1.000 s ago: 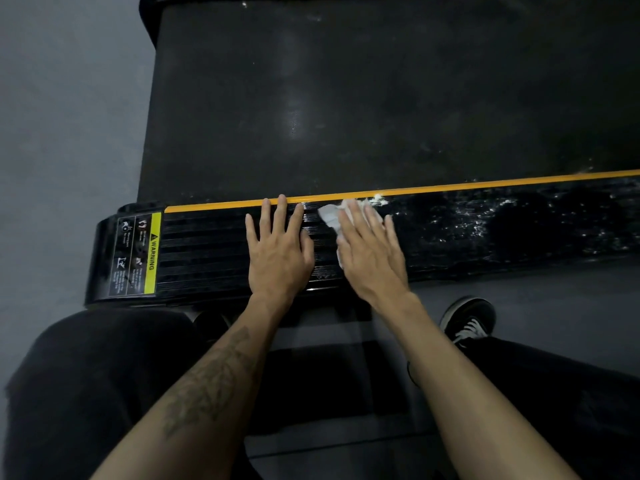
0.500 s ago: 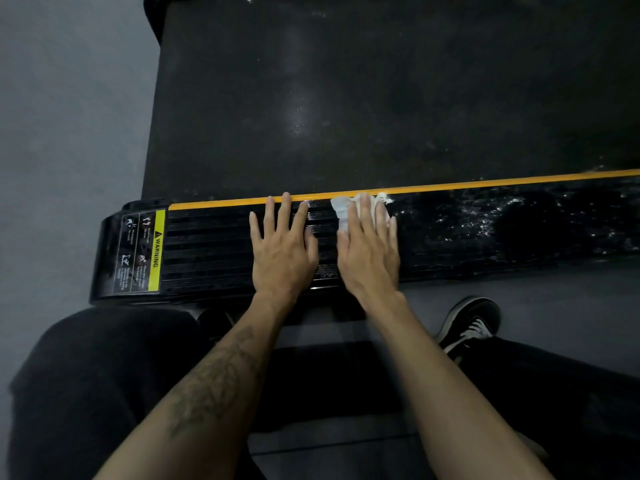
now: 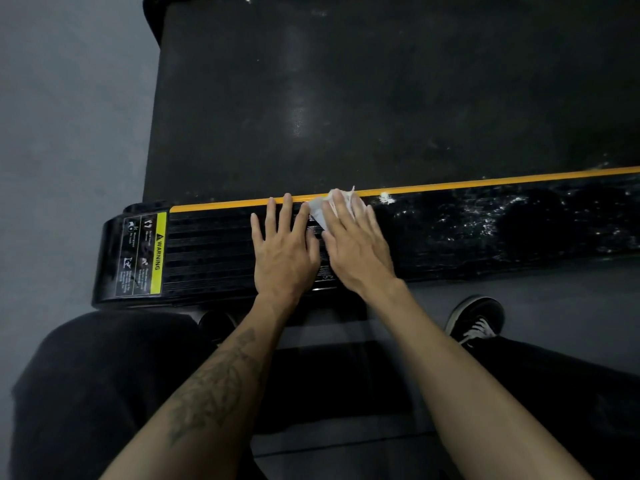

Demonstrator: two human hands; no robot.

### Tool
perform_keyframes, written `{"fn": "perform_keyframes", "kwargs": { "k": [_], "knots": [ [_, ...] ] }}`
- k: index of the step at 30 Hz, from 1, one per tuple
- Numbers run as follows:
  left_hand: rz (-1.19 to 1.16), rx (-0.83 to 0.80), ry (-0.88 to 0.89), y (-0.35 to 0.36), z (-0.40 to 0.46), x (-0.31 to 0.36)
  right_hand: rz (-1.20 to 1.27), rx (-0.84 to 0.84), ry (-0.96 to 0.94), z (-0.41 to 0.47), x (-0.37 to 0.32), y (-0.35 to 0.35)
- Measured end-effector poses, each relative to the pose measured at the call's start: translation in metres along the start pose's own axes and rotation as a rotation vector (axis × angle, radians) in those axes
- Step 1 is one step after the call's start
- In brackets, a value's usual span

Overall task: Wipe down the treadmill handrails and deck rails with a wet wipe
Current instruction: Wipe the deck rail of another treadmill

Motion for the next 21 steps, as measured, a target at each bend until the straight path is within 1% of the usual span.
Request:
{"fn": "perform_keyframes", "kwargs": {
  "k": [1,2,5,7,8,10,12,14,16,18,19,21],
  "knots": [
    [0.001,0.002,0.001,0.0,0.0,0.0,-0.02,0.0,-0.032,0.0,0.005,-0.001],
    [-0.001,0.006,0.0,0.0,0.0,0.0,-0.018,0.01,-0.021,-0.001,0.012,-0.003],
    [0.0,0.016,-0.002,0.0,0.0,0.001,0.05,0.07,0.152,-0.004,0.031,-0.007],
    [0.004,0.018,0.001,-0.001,0.0,0.001,0.077,0.081,0.201,-0.002,0.024,-0.007],
    [0.004,0.017,0.0,-0.001,0.0,0.001,0.067,0.071,0.169,0.001,0.016,-0.006],
    [0.002,0.001,-0.001,0.0,0.001,0.001,0.007,0.035,0.024,0.006,0.0,-0.004],
    [0.005,-0.008,-0.001,0.001,0.0,0.001,-0.033,0.018,-0.066,0.007,-0.001,-0.003],
    [0.012,-0.003,-0.006,0.001,0.0,0.001,-0.015,0.03,-0.024,0.01,0.013,-0.005],
    [0.02,-0.002,-0.009,0.001,0.001,0.0,0.033,0.054,0.086,0.01,0.026,-0.008],
    [0.025,-0.002,-0.007,0.002,0.001,0.001,0.073,0.065,0.146,0.011,0.024,-0.01],
    [0.022,-0.002,-0.008,0.001,0.001,0.001,0.078,0.059,0.127,0.012,0.017,-0.01],
    [0.014,-0.001,-0.006,0.0,0.001,0.001,0.041,0.024,0.012,0.016,0.002,-0.007]
  ]
}}
Point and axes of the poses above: each hand's wrist, its own z-axis towards the middle knuckle, its own y-axis out of the palm, x = y × z, the point moved 6 cm from there along z, towards the middle knuckle, and after that the axes turned 11 degrees about -x, right-handed, at the moved point
